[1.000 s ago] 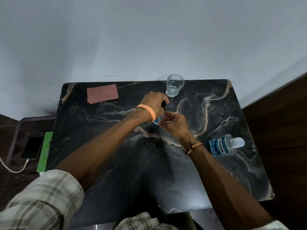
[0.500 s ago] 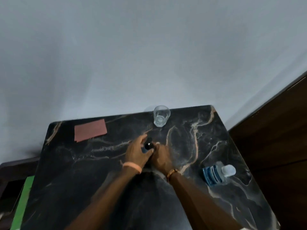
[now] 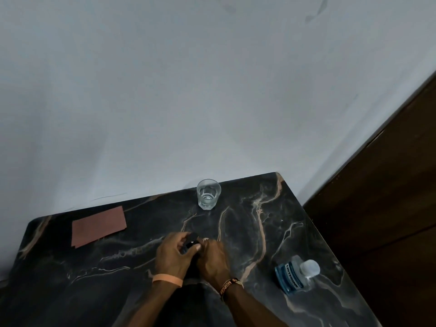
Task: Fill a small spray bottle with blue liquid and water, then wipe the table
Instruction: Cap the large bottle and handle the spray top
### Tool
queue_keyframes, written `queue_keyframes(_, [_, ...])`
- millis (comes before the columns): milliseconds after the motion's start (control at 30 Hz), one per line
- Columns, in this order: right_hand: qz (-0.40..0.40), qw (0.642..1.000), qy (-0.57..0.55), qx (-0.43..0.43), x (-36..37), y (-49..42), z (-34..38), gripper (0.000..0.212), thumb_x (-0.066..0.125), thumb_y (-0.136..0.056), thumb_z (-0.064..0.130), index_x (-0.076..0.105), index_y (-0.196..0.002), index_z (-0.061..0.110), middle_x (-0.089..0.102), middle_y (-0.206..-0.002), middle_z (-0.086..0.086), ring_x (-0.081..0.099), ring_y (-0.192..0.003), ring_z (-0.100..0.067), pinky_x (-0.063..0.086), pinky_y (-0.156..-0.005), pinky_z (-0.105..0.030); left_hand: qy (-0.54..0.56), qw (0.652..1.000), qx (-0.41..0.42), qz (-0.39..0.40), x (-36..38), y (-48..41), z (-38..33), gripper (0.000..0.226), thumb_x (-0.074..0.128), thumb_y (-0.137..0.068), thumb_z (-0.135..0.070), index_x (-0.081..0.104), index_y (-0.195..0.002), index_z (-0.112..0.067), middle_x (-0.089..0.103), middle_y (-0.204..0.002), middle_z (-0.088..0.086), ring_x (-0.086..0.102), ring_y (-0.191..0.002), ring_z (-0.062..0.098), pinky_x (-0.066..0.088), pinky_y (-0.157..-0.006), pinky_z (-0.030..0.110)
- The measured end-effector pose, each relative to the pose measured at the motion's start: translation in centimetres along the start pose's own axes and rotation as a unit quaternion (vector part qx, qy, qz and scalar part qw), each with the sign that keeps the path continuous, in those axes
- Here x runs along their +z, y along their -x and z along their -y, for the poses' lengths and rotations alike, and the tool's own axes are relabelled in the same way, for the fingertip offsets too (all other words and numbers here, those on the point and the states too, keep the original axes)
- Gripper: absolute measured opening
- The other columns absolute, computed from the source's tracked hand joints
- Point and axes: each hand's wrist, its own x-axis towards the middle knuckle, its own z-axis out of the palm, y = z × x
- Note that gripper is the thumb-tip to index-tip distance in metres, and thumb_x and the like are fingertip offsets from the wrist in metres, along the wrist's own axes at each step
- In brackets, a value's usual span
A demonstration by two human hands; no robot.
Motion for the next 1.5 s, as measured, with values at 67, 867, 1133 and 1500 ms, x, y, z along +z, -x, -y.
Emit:
queue_keyframes(67, [-0.003,1.000,0.014,-0.002,0.0,0.0,0.0,0.025,0.049,-0.091,0.020,0.072,-0.100,0.019,0.074,-0.094,-0.005,0.068,-0.086,-0.023,0.055,-0.076,-0.033,0.005,1.000,0.003,0.010,-0.1,-0.2,0.3,0.032,0.086,-0.067,-0.018,0.070,-0.093,-0.027,0.064,-0.089,-0.012,0.062,-0.083,0.003,0.054,-0.077,0.024])
queue_keyframes(867, [0.000,1.000,0.028,-0.002,0.2,0.1,0.2,0.024,0.052,-0.091,0.022,0.071,-0.107,0.023,0.073,-0.095,-0.004,0.068,-0.085,-0.018,0.056,-0.076,-0.031,0.018,0.996,0.034,0.076,-0.6,-1.6,0.7,0.047,0.088,-0.062,-0.013,0.071,-0.104,-0.028,0.062,-0.098,-0.018,0.061,-0.092,0.002,0.055,-0.084,0.025])
queue_keyframes(1133, [-0.008,0.999,0.029,-0.009,0.3,-0.1,0.0,0.037,0.050,-0.089,0.015,0.067,-0.119,0.027,0.074,-0.097,-0.004,0.069,-0.086,-0.019,0.054,-0.076,-0.027,0.003,0.997,0.039,0.064,-0.5,-1.5,0.9,0.049,0.090,-0.059,-0.013,0.072,-0.104,-0.023,0.061,-0.095,-0.011,0.062,-0.090,0.007,0.057,-0.081,0.028])
queue_keyframes(1500, [-0.008,1.000,0.017,-0.017,0.4,0.1,0.0,0.032,0.051,-0.087,0.013,0.069,-0.110,0.026,0.074,-0.092,-0.002,0.069,-0.082,-0.017,0.048,-0.067,-0.018,-0.008,0.997,0.053,0.055,-0.2,-1.4,1.0,0.048,0.090,-0.058,-0.011,0.073,-0.100,-0.026,0.059,-0.095,-0.012,0.061,-0.088,0.006,0.056,-0.078,0.025])
